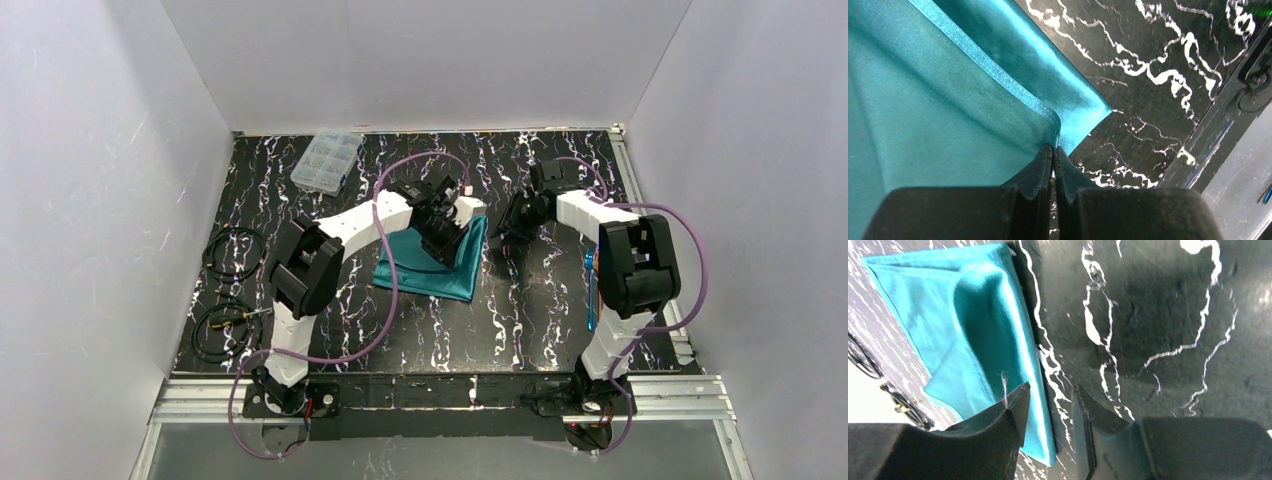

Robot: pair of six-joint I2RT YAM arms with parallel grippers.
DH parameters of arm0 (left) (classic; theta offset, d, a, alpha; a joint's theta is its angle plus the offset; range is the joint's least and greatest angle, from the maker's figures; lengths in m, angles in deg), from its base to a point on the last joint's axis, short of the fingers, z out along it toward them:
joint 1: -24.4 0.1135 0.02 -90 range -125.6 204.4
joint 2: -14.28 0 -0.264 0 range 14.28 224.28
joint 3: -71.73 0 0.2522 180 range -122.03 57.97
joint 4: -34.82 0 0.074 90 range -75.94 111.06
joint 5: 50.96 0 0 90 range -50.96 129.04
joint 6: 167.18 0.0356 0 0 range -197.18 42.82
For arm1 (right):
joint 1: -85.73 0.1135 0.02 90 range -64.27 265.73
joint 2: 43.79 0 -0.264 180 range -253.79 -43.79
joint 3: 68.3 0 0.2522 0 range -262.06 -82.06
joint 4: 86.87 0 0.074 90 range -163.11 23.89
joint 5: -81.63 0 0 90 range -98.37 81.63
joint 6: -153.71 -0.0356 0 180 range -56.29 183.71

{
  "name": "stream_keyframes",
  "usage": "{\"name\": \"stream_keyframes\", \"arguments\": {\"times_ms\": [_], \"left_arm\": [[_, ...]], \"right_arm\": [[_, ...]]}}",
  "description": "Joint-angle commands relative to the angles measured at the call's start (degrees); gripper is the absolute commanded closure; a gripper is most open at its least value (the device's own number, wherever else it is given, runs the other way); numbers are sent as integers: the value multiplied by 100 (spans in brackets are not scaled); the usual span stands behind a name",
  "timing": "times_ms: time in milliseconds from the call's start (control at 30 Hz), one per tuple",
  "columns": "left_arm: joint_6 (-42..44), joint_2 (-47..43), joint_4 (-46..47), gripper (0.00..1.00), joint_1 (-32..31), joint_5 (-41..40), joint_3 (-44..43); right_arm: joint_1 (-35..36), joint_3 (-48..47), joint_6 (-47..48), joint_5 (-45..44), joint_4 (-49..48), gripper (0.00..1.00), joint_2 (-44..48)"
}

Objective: Fold the napkin into a case and place the utensils inside
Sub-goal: Fold the top corner of the square-folded napkin at the center of the board.

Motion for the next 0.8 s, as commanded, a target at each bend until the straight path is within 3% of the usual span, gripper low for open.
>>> {"name": "stream_keyframes", "arguments": {"times_ms": [0, 300, 767], "left_arm": [[403, -322, -88, 100, -140, 272, 232], [454, -191, -55, 100, -142, 79, 277], [21, -162, 73, 100, -204, 456, 242]], "right_arm": [[-49, -515, 113, -100, 35, 56, -231], [-47, -903, 68, -54, -156, 62, -778], [-109, -1766, 283, -181, 102, 69, -1434]]}}
